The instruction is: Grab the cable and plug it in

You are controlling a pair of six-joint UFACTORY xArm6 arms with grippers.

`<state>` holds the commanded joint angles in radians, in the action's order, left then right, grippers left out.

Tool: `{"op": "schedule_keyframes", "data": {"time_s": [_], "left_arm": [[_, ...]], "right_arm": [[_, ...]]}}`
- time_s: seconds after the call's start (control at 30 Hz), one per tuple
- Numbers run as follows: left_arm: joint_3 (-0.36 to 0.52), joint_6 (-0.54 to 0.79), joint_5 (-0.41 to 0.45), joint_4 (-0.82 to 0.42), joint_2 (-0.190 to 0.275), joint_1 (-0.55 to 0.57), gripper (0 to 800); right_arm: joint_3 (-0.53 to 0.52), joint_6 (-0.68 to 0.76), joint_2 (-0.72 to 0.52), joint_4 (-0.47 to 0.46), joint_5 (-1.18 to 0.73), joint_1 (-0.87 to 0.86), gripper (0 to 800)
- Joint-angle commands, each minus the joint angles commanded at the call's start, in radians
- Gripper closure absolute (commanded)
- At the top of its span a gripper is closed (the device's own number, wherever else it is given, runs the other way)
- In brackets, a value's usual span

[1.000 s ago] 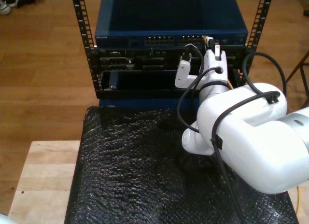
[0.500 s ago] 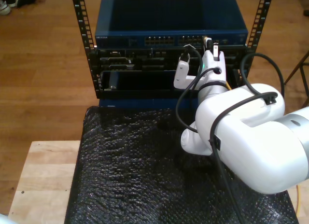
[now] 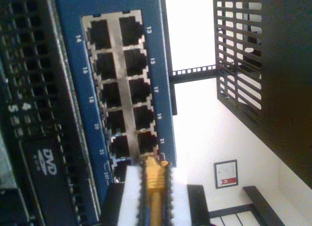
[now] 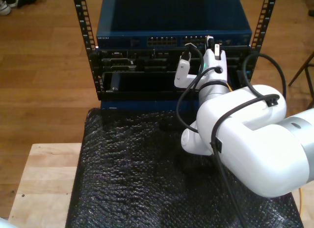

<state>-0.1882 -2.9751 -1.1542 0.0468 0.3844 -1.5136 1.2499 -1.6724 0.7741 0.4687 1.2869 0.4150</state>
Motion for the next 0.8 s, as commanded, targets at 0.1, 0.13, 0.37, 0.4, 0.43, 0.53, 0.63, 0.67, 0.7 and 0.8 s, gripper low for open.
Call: {"op": "schedule_keyframes", "data": {"time_s": [0.1,0.13,0.37,0.4,0.43,0.53,0.63,0.67,0.7,0.8], "left_arm": [[0.000,0.000,0.000,0.000,0.000,0.000,0],[0.000,0.000,-0.002,0.000,0.000,0.000,0],[0.000,0.000,0.000,0.000,0.000,0.000,0],[0.000,0.000,0.000,0.000,0.000,0.000,0],[0.000,0.000,-0.002,0.000,0.000,0.000,0],[0.000,0.000,0.000,0.000,0.000,0.000,0],[0.000,0.000,0.000,0.000,0.000,0.000,0],[0.000,0.000,0.000,0.000,0.000,0.000,0],[0.000,0.000,0.000,0.000,0.000,0.000,0],[0.000,0.000,0.000,0.000,0.000,0.000,0]], "right_arm": [[0.000,0.000,0.002,0.000,0.000,0.000,800],[0.000,0.000,0.002,0.000,0.000,0.000,800],[-0.015,0.005,-0.002,-0.002,-0.002,0.000,544],[-0.018,0.005,-0.005,-0.003,-0.003,0.000,519],[-0.023,0.005,-0.008,-0.003,-0.011,0.002,499],[-0.035,0.005,-0.026,-0.003,-0.034,0.015,438],[-0.087,0.005,-0.072,-0.002,-0.069,0.026,419],[-0.110,0.005,-0.091,-0.002,-0.078,0.028,406],[-0.130,0.005,-0.107,0.000,-0.083,0.031,404],[-0.189,0.005,-0.155,0.000,-0.098,0.034,392]]}}
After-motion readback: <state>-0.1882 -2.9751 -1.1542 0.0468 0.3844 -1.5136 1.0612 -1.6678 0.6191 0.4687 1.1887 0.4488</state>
